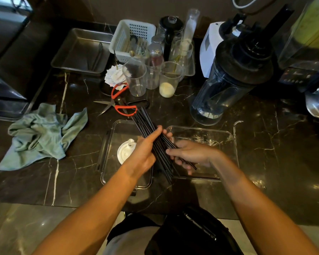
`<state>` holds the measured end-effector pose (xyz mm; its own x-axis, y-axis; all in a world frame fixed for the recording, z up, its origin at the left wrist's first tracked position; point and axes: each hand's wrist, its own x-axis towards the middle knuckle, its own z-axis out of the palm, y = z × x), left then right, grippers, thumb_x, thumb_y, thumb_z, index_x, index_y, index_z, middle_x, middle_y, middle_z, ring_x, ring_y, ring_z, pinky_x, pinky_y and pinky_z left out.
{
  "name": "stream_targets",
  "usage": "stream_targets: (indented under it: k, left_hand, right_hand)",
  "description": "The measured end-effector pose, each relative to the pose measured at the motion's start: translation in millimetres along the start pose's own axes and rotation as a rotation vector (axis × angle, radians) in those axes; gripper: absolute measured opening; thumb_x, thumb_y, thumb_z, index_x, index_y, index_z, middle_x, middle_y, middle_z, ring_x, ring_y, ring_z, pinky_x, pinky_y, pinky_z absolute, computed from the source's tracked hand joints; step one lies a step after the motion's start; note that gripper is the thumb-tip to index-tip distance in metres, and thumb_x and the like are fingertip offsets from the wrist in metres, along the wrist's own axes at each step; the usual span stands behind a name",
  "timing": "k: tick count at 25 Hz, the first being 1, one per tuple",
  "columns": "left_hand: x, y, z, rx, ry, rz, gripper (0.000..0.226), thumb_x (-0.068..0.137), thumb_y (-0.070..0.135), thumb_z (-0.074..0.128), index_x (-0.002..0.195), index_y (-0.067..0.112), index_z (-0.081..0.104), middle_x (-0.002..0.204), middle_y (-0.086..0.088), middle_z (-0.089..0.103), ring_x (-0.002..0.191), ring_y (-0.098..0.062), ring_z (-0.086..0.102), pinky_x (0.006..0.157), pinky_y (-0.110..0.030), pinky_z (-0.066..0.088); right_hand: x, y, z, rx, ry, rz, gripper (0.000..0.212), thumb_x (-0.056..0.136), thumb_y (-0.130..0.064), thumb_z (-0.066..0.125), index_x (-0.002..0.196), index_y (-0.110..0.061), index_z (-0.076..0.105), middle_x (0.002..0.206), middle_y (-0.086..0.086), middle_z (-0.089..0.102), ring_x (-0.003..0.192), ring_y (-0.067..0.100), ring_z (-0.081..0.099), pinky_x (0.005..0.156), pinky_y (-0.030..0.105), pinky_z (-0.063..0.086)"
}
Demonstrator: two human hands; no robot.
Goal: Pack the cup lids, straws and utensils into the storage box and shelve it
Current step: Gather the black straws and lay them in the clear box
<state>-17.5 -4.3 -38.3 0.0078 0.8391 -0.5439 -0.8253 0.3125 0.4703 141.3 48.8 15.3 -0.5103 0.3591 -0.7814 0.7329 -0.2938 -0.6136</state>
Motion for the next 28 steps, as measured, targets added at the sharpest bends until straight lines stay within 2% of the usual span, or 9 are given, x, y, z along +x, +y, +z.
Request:
stream_targets:
  k: [3, 5, 7, 8, 10, 14, 17, 20, 28]
  left_hand:
    - [1.1, 14.3, -6.2, -0.110, 0.002, 0.051, 0.006, 0.099, 0.010, 0.062, 0.099, 0.013, 0.067, 0.092, -0.005, 0.068, 0.094, -0.021, 0.072, 0.090, -0.040, 0.060]
    - [3.4, 25.2, -9.5, -0.205, 0.005, 0.085, 0.010, 0.099, 0.008, 0.060, 0.102, 0.014, 0.067, 0.098, -0.007, 0.072, 0.100, -0.023, 0.073, 0.096, -0.042, 0.057]
    - [3.7, 35.3, -6.0, -0.285, -0.013, 0.121, 0.014, 0.099, 0.006, 0.058, 0.106, 0.014, 0.067, 0.104, -0.008, 0.074, 0.105, -0.024, 0.073, 0.102, -0.044, 0.052]
    - [2.4, 40.0, -2.6, -0.313, -0.018, 0.138, 0.016, 0.098, 0.004, 0.058, 0.106, 0.015, 0.067, 0.104, -0.008, 0.075, 0.105, -0.024, 0.074, 0.103, -0.044, 0.052]
    - [0.7, 46.5, 3.0, -0.342, -0.041, 0.160, 0.020, 0.098, 0.002, 0.057, 0.108, 0.015, 0.068, 0.101, -0.006, 0.074, 0.103, -0.021, 0.074, 0.106, -0.042, 0.051]
    - [-10.7, 46.7, 13.4, -0.358, -0.060, 0.140, 0.017, 0.098, 0.004, 0.057, 0.105, 0.015, 0.068, 0.097, -0.005, 0.073, 0.101, -0.018, 0.071, 0.111, -0.038, 0.047]
    - [-15.3, 39.5, 9.4, -0.340, -0.075, 0.112, 0.012, 0.096, 0.012, 0.064, 0.107, 0.016, 0.068, 0.093, -0.003, 0.070, 0.097, -0.016, 0.068, 0.110, -0.036, 0.047]
    - [-15.7, 45.2, -4.1, -0.337, -0.064, 0.091, 0.034, 0.091, 0.019, 0.073, 0.121, 0.016, 0.058, 0.098, -0.003, 0.066, 0.099, -0.016, 0.063, 0.116, -0.037, 0.041]
    - [-16.9, 48.7, -19.3, -0.258, -0.026, 0.062, 0.030, 0.086, 0.021, 0.080, 0.111, 0.014, 0.064, 0.106, -0.006, 0.065, 0.109, -0.020, 0.065, 0.110, -0.039, 0.048]
  right_hand:
    - [-8.7, -3.4, 2.5, -0.063, 0.254, -0.096, 0.033, 0.101, -0.051, 0.059, 0.104, -0.019, 0.065, 0.086, 0.007, 0.070, 0.065, 0.014, 0.065, 0.057, 0.028, 0.055]
    - [-11.4, -2.5, 10.2, -0.005, 0.510, -0.167, 0.037, 0.100, -0.057, 0.054, 0.104, -0.022, 0.068, 0.094, 0.001, 0.076, 0.078, 0.012, 0.073, 0.065, 0.026, 0.058]
    - [-6.6, -2.2, 23.2, 0.335, 0.697, -0.250, 0.038, 0.104, -0.054, 0.047, 0.108, -0.023, 0.069, 0.096, -0.005, 0.077, 0.088, 0.009, 0.076, 0.075, 0.027, 0.060]
    - [-3.1, -4.3, 29.6, 0.582, 0.717, -0.263, 0.040, 0.106, -0.052, 0.044, 0.113, -0.021, 0.069, 0.101, -0.005, 0.078, 0.093, 0.010, 0.076, 0.081, 0.031, 0.060]
    - [4.1, -11.6, 39.1, 1.006, 0.682, -0.241, 0.046, 0.108, -0.049, 0.041, 0.122, -0.015, 0.068, 0.117, 0.006, 0.076, 0.106, 0.020, 0.074, 0.092, 0.039, 0.057]
    - [9.6, -38.7, 52.4, 1.373, 0.591, -0.109, 0.047, 0.108, -0.045, 0.043, 0.122, -0.008, 0.068, 0.118, 0.018, 0.073, 0.106, 0.031, 0.072, 0.081, 0.043, 0.057]
    - [17.3, -52.5, 62.3, 1.430, 0.520, -0.091, 0.050, 0.109, -0.045, 0.040, 0.125, -0.006, 0.066, 0.116, 0.022, 0.074, 0.105, 0.036, 0.074, 0.085, 0.047, 0.059]
    - [23.9, -55.6, 70.4, 1.427, 0.515, -0.085, 0.052, 0.109, -0.047, 0.037, 0.125, -0.005, 0.064, 0.115, 0.023, 0.075, 0.106, 0.037, 0.074, 0.089, 0.049, 0.058]
    - [36.4, -69.3, 82.7, 1.279, 0.497, -0.065, 0.062, 0.106, -0.059, 0.037, 0.122, -0.006, 0.066, 0.111, 0.020, 0.077, 0.100, 0.034, 0.077, 0.088, 0.046, 0.060]
